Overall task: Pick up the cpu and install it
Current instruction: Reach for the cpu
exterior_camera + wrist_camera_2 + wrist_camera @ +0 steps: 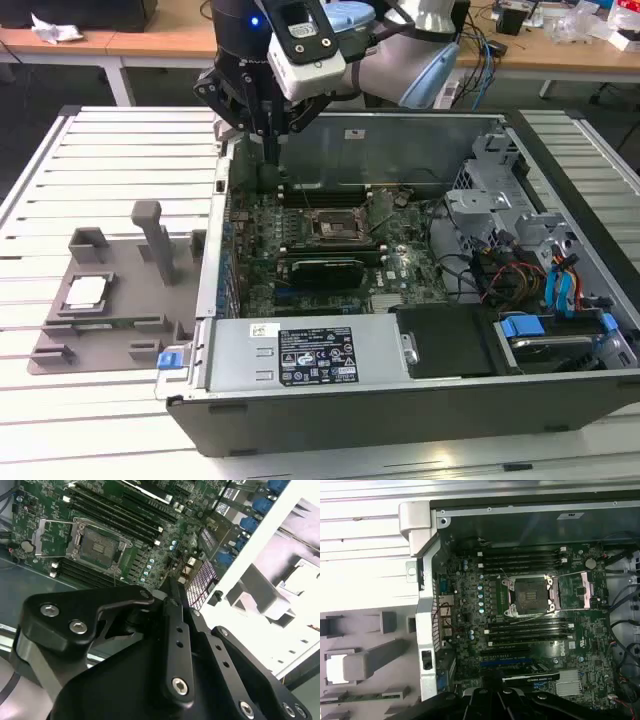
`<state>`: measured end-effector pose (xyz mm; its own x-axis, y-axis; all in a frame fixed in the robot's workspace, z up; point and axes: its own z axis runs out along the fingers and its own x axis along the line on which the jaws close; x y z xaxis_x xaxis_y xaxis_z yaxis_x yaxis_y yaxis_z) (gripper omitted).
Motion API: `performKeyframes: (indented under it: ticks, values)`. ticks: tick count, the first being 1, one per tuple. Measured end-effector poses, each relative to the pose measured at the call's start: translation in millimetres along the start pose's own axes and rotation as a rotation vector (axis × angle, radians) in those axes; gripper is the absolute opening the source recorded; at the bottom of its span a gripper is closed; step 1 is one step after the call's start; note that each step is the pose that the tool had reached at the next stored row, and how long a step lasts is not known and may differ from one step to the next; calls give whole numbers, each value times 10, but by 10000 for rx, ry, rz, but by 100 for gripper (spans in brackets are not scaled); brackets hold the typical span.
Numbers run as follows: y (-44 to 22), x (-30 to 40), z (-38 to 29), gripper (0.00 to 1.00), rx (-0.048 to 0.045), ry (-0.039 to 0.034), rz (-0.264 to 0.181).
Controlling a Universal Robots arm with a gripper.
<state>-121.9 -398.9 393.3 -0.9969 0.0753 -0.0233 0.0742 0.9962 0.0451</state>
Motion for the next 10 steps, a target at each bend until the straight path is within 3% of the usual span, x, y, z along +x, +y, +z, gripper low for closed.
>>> performKeyframes:
  ticks: [10]
  values:
    - [-23,307,-8,11,0,-1,0]
